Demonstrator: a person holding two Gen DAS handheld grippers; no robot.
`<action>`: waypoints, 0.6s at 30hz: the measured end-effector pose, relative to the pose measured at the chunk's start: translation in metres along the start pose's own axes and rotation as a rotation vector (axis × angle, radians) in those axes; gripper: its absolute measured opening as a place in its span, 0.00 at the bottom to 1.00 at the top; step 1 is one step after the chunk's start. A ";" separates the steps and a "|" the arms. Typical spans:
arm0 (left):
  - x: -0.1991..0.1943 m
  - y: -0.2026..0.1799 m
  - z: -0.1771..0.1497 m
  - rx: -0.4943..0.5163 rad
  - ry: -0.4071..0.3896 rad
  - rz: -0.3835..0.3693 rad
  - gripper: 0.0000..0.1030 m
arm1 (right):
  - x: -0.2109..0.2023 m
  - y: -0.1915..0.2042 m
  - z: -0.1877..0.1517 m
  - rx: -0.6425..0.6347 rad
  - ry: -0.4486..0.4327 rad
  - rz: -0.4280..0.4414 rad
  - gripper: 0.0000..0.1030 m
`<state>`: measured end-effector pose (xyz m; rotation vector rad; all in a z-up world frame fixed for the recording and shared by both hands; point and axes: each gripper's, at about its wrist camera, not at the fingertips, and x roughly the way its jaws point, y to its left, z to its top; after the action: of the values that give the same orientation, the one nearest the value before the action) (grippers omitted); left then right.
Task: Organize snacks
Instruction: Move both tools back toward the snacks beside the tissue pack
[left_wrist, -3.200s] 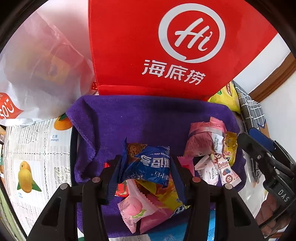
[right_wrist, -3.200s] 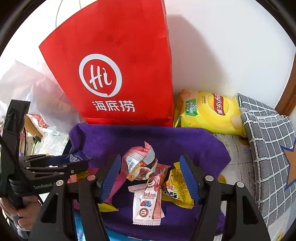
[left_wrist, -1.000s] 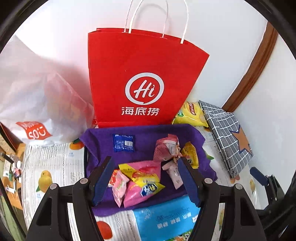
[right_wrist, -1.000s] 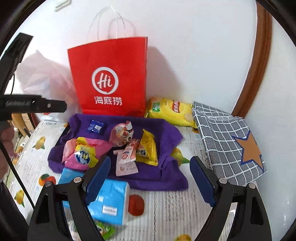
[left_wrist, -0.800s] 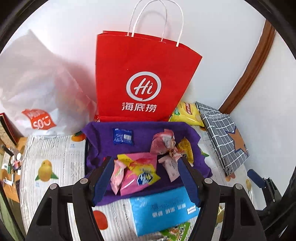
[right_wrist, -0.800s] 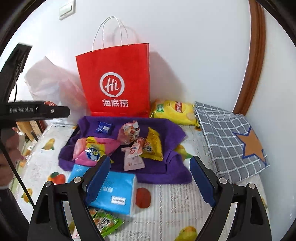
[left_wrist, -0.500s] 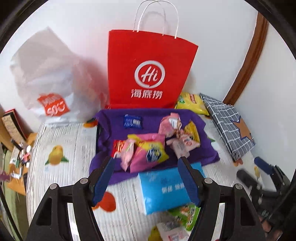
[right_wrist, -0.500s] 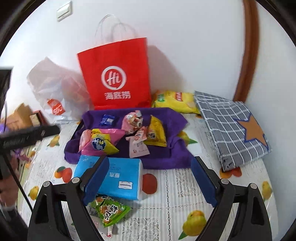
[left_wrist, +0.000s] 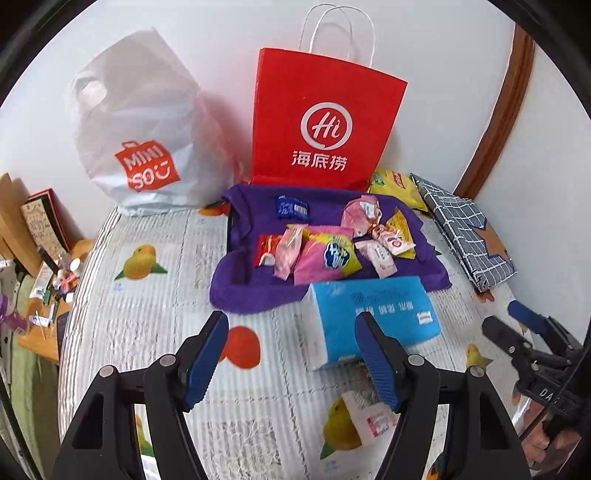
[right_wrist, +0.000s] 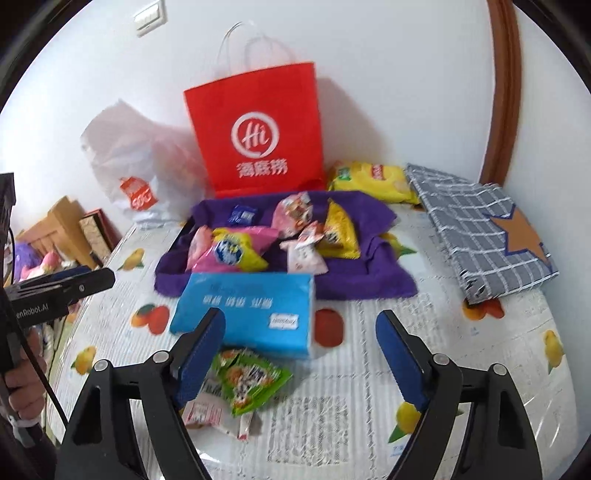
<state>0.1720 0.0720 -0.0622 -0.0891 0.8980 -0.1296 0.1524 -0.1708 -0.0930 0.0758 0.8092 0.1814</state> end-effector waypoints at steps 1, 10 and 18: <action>0.000 0.002 -0.003 -0.008 0.005 -0.002 0.67 | 0.002 0.001 -0.003 -0.003 0.007 0.006 0.80; 0.004 0.014 -0.027 -0.054 0.067 -0.005 0.67 | 0.027 0.020 -0.030 -0.055 0.080 0.103 0.78; 0.014 0.028 -0.040 -0.077 0.110 0.004 0.67 | 0.053 0.045 -0.045 -0.131 0.116 0.131 0.78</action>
<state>0.1516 0.0966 -0.1014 -0.1528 1.0134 -0.0970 0.1497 -0.1171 -0.1553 -0.0055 0.9067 0.3651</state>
